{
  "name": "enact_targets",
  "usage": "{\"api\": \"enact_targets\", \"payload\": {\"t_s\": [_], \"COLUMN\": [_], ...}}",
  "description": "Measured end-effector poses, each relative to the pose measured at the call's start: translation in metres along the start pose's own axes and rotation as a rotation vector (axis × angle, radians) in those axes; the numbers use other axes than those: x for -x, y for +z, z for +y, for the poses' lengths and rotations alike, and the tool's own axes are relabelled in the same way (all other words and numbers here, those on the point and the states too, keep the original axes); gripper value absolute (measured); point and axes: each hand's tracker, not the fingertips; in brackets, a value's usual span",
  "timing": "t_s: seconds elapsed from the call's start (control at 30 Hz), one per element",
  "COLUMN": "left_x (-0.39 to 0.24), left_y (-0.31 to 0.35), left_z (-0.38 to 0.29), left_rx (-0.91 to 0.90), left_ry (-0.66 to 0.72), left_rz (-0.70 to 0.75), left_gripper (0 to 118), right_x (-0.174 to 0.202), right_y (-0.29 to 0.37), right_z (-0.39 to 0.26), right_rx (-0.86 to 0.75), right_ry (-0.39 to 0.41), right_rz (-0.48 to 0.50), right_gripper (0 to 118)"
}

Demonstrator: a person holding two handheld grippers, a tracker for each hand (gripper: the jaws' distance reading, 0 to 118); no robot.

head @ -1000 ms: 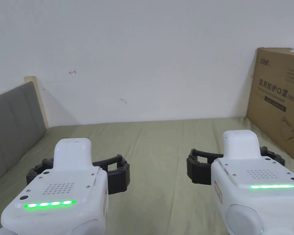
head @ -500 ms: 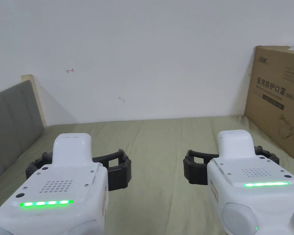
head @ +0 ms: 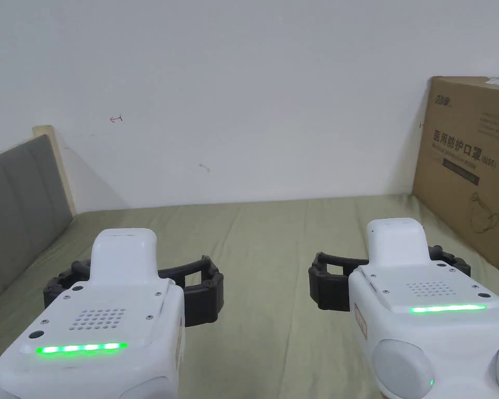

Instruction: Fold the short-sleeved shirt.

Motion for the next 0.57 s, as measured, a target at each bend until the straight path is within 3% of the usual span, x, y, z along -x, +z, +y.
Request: {"api": "enact_targets", "payload": {"t_s": [0.13,0.57], "left_x": [-0.0006,-0.0003], "left_y": [-0.0027,-0.0045], "left_z": [-0.0029,-0.0029], "left_rx": [-0.027,-0.022], "left_ry": [0.003,0.03], "left_rz": [0.058,0.046], "left_gripper": [117,117], "right_x": [-0.0005,-0.0011], "right_y": [-0.0011,-0.003], "right_z": [-0.0024,-0.0046], "right_rx": [0.005,-0.001], "right_ry": [0.009,0.014], "right_rz": [-0.002,-0.018], "right_gripper": [115,115]}}
